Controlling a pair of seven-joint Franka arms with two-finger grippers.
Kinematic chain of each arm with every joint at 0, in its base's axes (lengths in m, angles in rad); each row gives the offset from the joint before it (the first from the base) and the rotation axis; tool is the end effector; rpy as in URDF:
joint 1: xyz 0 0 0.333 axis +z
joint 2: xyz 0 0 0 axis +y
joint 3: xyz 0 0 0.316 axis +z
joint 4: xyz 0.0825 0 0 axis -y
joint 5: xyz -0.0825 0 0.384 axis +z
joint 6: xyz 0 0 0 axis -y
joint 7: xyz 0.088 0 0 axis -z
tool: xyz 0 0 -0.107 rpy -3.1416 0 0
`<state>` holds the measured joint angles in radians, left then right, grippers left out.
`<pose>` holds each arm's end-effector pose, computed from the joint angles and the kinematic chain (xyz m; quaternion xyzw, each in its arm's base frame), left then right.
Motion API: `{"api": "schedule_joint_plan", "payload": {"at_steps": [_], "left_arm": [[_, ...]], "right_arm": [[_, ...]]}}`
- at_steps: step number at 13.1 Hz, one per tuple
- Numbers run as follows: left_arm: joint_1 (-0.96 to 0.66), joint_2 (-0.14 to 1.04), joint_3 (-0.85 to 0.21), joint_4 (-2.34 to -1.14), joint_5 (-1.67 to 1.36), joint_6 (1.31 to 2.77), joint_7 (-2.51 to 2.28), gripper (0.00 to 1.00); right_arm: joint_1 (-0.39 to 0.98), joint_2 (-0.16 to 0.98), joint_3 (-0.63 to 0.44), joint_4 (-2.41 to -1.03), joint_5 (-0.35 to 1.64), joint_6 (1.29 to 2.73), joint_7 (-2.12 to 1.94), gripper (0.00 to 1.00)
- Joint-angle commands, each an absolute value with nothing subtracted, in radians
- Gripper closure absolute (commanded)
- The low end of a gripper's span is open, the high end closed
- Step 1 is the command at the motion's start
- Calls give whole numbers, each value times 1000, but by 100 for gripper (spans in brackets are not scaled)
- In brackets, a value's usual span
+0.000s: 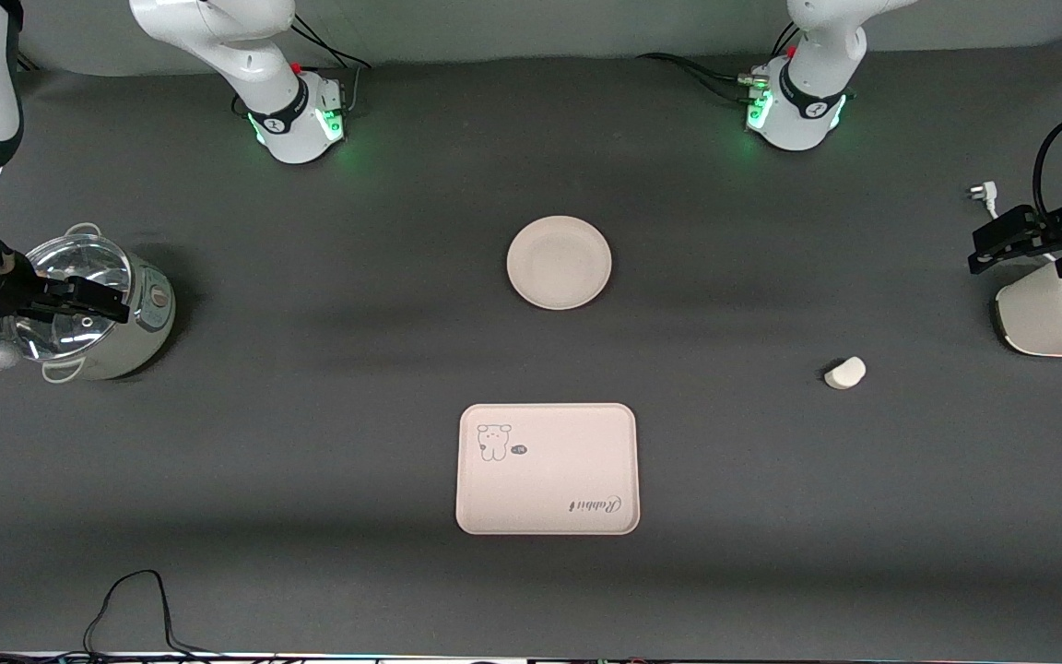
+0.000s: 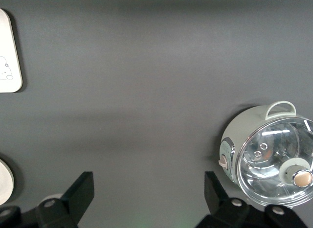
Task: Place bun in plate and plate on tray
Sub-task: 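Reach the left gripper down toward the white bun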
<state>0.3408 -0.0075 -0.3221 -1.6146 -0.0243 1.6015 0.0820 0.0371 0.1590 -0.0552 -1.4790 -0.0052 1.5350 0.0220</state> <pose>0.5543 0.0072 0.6104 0.9994 -0.0312 -0.0024 0.0111 0.5966 -0.0089 0.5731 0.9985 -0.0199 -0.0513 0.0071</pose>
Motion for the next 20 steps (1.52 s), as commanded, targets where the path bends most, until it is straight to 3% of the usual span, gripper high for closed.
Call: {"api": "schedule_joint_plan", "payload": {"at_steps": [1, 6, 8, 12, 20], "left_arm": [[327, 8, -319, -1588, -9, 1580, 66, 0], [324, 127, -319, -1630, 61, 1610, 83, 0], [313, 193, -318, -1685, 89, 1736, 81, 0], [310, 224, -314, -1935, 132, 2098, 64, 0], [350, 345, -296, -2192, 132, 2526, 61, 0]], "right_arm": [[46, 141, -63, -1496, -23, 1540, 5, 0], [46, 141, -63, -1496, -20, 1545, 5, 0], [46, 141, -63, -1497, -18, 1548, 5, 0], [44, 141, -64, -1502, -12, 1557, 5, 0], [44, 135, -67, -1520, -11, 1580, 5, 0]]}}
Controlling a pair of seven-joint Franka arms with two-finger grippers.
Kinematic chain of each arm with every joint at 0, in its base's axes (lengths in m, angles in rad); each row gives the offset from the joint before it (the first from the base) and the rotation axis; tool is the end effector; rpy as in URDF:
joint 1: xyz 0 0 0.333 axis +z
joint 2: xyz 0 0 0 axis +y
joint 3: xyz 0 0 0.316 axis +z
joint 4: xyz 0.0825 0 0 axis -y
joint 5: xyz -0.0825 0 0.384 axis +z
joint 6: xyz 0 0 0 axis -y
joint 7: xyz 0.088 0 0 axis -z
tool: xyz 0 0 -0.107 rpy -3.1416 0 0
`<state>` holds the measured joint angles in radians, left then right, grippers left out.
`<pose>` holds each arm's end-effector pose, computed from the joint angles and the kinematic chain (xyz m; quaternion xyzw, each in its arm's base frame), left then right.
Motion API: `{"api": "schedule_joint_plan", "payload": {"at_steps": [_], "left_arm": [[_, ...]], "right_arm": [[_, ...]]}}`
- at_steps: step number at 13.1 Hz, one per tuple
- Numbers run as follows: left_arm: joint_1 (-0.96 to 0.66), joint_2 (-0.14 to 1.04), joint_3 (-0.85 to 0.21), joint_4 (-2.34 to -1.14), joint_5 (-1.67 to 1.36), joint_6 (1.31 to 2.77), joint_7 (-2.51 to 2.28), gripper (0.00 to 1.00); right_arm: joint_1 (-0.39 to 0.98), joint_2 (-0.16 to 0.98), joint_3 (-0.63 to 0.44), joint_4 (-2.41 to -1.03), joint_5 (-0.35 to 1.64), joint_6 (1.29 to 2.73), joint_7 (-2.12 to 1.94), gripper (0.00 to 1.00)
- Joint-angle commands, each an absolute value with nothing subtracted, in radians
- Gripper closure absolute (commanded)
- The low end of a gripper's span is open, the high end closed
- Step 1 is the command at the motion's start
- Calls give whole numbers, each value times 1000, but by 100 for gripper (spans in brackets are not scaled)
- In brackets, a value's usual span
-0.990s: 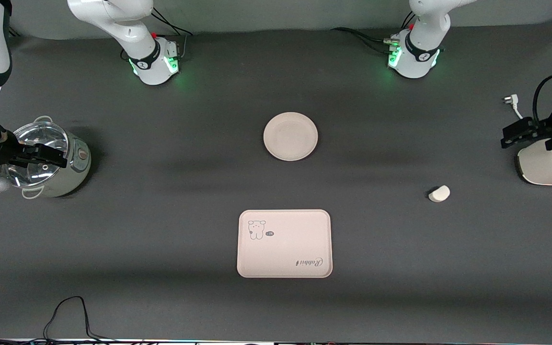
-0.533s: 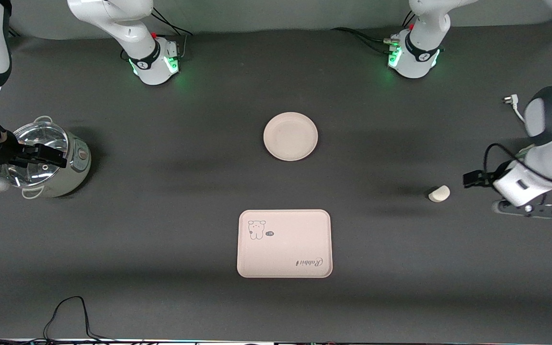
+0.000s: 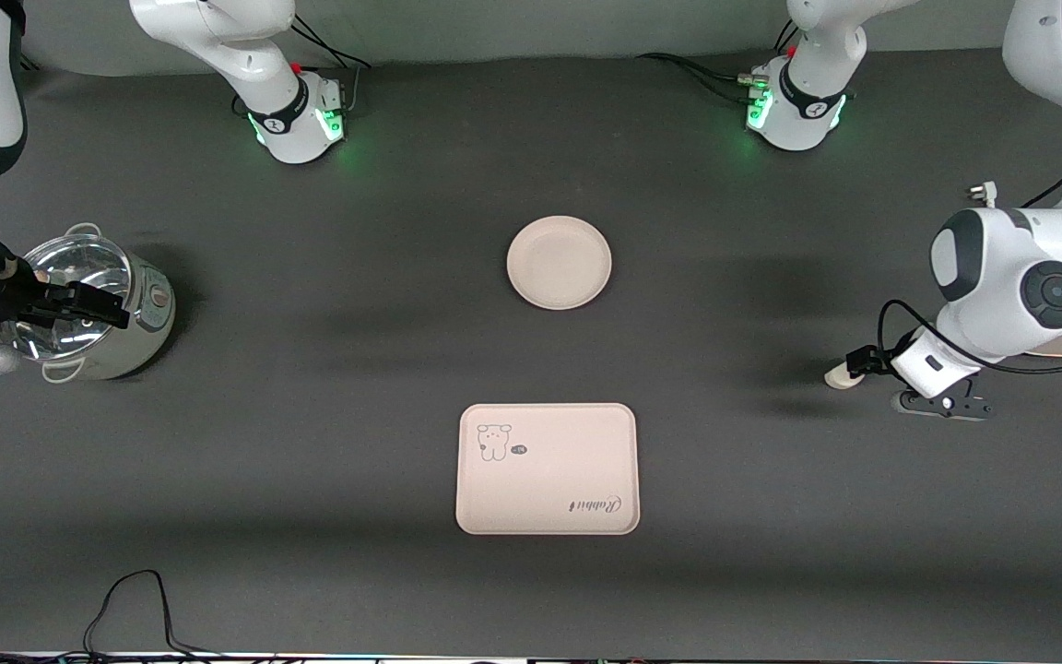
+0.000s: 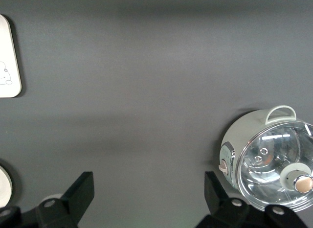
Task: Place bun in plate and plate on tray
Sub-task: 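Close the left gripper on the bun and lift it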
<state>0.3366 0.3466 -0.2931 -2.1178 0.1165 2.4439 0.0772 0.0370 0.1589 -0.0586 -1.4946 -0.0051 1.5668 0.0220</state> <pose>0.5762 0.0270 0.2541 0.9985 -0.0534 -0.0004 0.0119 0.5992 -0.0109 0.5684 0.9988 -0.0215 -0.0432 0.0072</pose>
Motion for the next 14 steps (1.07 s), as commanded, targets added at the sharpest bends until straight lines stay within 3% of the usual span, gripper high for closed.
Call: {"api": "schedule_joint_plan", "payload": {"at_steps": [1, 4, 6, 9, 14], "left_arm": [[350, 356, -296, -2212, 132, 2554, 54, 0], [348, 386, -296, -2220, 132, 2576, 26, 3], [348, 396, -296, -2220, 132, 2580, 26, 34], [338, 408, -296, -2217, 132, 2589, 26, 100], [330, 330, -308, -2207, 132, 2515, 29, 100]], "right_arm": [[46, 135, -67, -1520, -11, 1578, 5, 0], [44, 135, -67, -1520, -11, 1575, 5, 0], [46, 135, -66, -1520, -11, 1575, 5, 0], [46, 135, -66, -1520, -11, 1574, 5, 0], [46, 135, -67, -1520, -11, 1574, 5, 0]]}}
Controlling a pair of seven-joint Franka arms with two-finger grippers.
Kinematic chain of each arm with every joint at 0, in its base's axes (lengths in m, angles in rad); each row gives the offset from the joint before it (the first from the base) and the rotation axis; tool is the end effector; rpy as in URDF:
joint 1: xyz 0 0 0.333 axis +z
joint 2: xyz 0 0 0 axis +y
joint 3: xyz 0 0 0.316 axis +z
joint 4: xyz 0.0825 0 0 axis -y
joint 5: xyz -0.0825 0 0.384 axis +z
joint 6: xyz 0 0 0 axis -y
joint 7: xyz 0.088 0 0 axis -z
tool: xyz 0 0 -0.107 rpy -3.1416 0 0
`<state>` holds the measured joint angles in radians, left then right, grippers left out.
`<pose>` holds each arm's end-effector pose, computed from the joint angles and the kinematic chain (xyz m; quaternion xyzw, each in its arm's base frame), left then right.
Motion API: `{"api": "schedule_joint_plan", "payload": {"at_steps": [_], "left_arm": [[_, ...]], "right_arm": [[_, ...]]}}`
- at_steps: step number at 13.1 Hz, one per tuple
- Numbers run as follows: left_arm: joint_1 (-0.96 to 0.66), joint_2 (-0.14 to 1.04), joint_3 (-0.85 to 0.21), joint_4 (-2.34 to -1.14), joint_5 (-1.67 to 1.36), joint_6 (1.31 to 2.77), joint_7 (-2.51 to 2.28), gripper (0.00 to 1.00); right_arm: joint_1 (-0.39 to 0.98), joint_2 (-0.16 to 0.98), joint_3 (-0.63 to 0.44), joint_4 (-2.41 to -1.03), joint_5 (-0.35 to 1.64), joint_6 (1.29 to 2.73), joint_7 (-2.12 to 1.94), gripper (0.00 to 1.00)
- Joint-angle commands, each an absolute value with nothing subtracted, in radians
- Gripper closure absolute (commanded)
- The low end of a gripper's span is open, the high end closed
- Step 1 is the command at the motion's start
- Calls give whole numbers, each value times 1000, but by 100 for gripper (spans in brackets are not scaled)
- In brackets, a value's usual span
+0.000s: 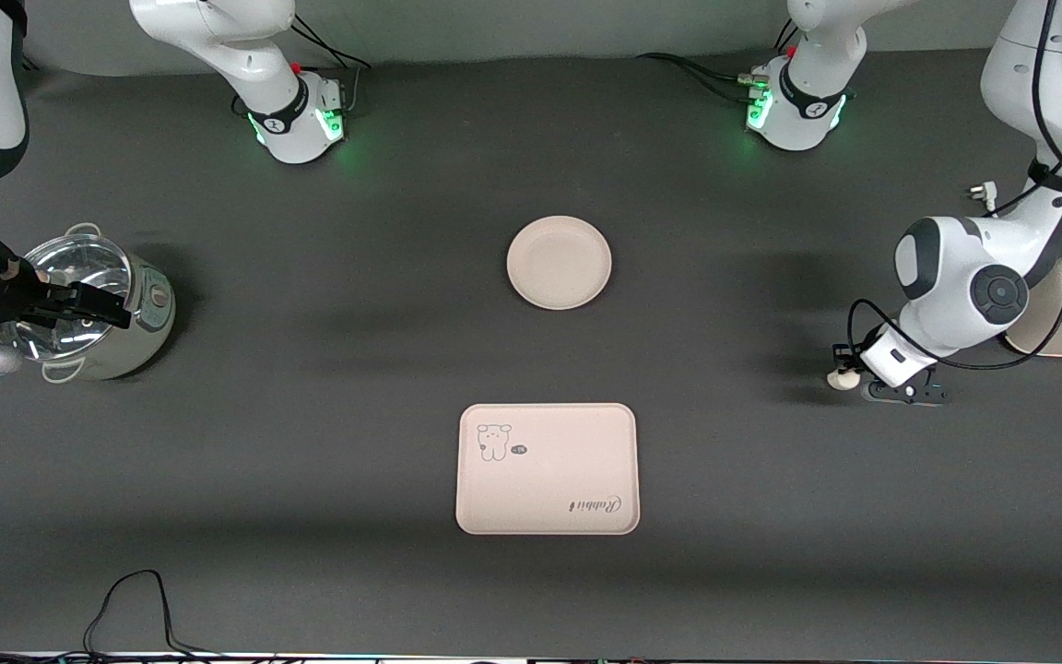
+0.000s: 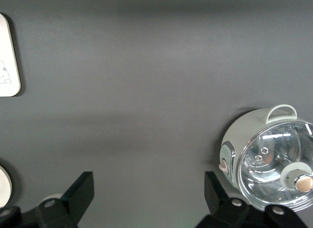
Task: Place bun in plate and plate on tray
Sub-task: 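Close the left gripper on the bun and lift it, then carry the bun with the left gripper over the white plate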
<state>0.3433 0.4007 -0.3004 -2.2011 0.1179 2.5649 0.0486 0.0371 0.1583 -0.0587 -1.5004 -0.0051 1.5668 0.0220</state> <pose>0.5533 0.0195 0.2046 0.9988 -0.0418 -0.0059 0.0265 0.5987 -0.0109 0.5660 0.9987 -0.0215 -0.0458 0.0072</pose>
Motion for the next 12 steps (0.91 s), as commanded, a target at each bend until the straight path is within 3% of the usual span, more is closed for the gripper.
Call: {"api": "schedule_joint_plan", "payload": {"at_steps": [1, 6, 9, 12], "left_arm": [[312, 275, -328, -2197, 123, 2419, 17, 100], [187, 31, -478, -2071, -94, 1964, -175, 100], [42, -12, -538, -2057, -140, 1960, -447, 100], [-136, 46, -543, -2071, -130, 2084, -720, 100]], "right_arm": [[46, 135, -66, -1522, -11, 1574, 5, 0], [46, 135, -66, -1522, -11, 1569, 5, 0], [46, 137, -66, -1522, -11, 1569, 6, 0], [44, 137, -66, -1522, -11, 1569, 5, 0]]}}
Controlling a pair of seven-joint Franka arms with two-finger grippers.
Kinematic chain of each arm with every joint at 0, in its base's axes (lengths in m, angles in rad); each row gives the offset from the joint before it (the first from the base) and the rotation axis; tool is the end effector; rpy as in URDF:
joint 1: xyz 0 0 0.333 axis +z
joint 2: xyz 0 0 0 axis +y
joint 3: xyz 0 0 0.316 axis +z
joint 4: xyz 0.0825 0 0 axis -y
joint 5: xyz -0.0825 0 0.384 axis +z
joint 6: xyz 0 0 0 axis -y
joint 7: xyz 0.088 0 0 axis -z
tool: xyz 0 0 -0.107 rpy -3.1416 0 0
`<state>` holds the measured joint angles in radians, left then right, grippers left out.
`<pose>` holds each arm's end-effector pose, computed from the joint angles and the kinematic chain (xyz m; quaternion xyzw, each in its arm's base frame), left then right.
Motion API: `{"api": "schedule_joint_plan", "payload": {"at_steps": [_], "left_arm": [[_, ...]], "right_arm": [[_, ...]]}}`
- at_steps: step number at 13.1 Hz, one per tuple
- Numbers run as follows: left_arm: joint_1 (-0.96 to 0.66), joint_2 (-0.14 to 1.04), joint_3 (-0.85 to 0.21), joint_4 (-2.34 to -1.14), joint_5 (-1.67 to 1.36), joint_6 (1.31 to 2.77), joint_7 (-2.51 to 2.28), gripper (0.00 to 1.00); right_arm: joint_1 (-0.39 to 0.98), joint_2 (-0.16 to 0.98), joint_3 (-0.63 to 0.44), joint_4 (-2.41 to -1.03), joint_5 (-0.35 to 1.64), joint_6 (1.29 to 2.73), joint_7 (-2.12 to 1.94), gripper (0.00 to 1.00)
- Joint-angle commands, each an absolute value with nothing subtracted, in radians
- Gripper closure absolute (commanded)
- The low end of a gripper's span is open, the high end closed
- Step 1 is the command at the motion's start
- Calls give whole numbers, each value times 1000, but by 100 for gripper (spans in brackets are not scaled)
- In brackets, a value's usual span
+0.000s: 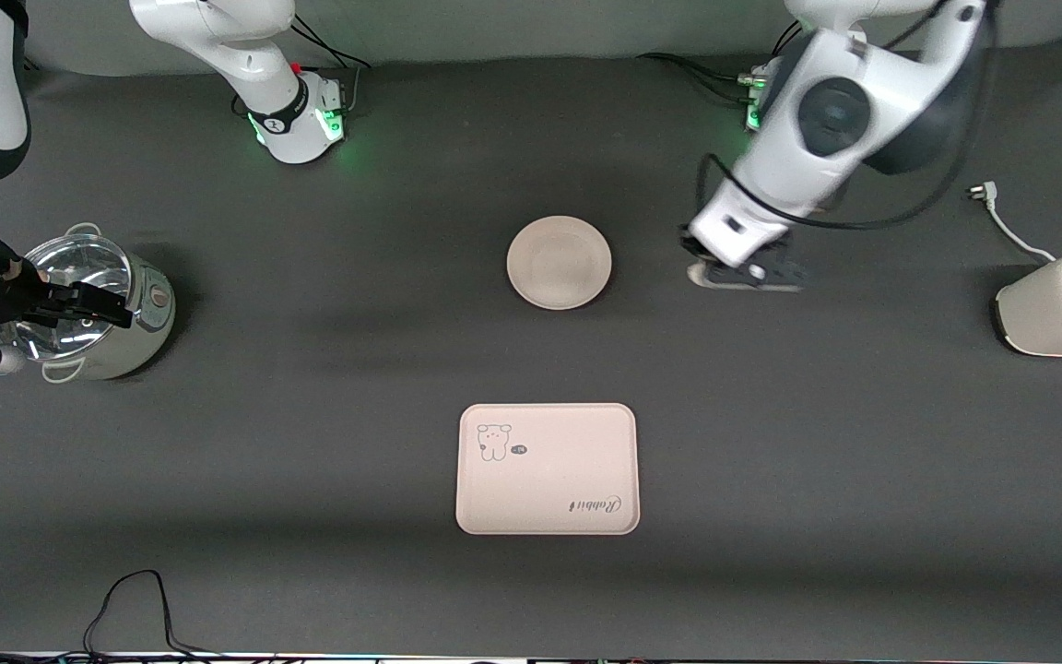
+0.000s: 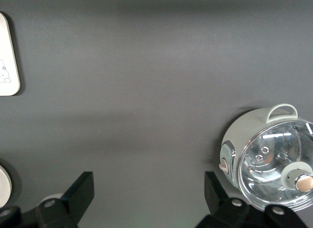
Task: Place bun in plate and plate on tray
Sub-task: 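Carry the bun with the left gripper over the white plate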
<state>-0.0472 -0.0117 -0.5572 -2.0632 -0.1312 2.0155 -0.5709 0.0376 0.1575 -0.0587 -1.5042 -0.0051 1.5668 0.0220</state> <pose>0.4412 -0.3148 0.4349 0.9982 0.0127 -0.0464 0.0358 0.5983 -0.0106 0.5647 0.9986 -0.0213 -0.0473 0.0072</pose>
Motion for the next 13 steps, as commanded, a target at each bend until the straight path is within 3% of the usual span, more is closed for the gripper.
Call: {"api": "schedule_joint_plan", "payload": {"at_steps": [1, 5, 8, 11, 13], "left_arm": [[-181, 75, -542, -2072, -121, 2114, -776, 100], [-365, 245, -541, -2111, 58, 2323, -1123, 100], [-385, 366, -543, -2106, 228, 2417, -1285, 100], [-419, 409, -541, -2103, 233, 2460, -1350, 100], [-428, 414, -535, -2103, 235, 2465, -1350, 36]], "right_arm": [[46, 137, -66, -1522, -11, 1569, 5, 0], [46, 137, -66, -1522, -11, 1569, 6, 0], [45, 137, -66, -1522, -11, 1568, 5, 0], [46, 137, -66, -1522, -11, 1568, 6, 0], [44, 137, -66, -1523, -11, 1568, 5, 0]]}}
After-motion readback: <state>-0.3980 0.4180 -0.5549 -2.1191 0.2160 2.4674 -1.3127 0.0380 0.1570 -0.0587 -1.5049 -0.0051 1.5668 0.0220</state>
